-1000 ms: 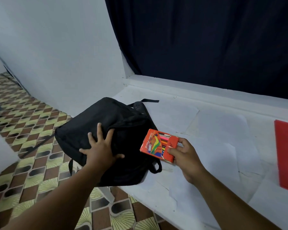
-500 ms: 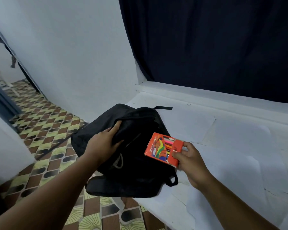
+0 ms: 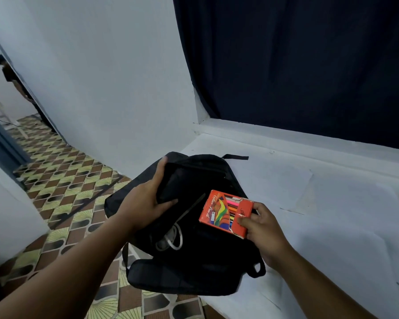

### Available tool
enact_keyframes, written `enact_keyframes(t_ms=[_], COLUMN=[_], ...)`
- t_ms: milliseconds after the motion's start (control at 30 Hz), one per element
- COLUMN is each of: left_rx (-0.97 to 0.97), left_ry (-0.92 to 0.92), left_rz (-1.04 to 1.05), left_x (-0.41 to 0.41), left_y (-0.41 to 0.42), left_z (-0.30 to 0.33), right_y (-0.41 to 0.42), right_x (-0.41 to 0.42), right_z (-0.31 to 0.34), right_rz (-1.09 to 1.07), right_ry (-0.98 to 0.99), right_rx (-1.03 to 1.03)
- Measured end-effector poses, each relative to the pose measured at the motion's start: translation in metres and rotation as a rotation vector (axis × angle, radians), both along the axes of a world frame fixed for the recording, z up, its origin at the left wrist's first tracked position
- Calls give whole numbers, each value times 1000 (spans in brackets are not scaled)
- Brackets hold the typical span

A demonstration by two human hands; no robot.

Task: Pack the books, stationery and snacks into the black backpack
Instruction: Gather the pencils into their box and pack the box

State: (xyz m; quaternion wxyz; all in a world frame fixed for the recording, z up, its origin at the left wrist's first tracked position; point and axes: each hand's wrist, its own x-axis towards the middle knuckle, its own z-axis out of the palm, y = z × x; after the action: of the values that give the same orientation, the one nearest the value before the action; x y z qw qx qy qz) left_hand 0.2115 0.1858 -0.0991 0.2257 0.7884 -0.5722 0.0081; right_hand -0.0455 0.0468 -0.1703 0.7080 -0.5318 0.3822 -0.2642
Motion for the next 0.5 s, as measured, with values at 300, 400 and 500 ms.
enact_keyframes(t_ms=[300, 400, 500], left_rx=[-63, -151, -230], left_ry=[-92, 15, 143], left_rz=[-28, 39, 94], left_x=[12, 20, 27], left_y=[-4, 0, 2], left_z=[4, 16, 27], right_y=[6, 9, 10], right_x=[11, 21, 38], right_z=[0, 1, 3], right_rz=[26, 56, 36], right_ry=[-24, 4, 14], right_rx=[42, 29, 38])
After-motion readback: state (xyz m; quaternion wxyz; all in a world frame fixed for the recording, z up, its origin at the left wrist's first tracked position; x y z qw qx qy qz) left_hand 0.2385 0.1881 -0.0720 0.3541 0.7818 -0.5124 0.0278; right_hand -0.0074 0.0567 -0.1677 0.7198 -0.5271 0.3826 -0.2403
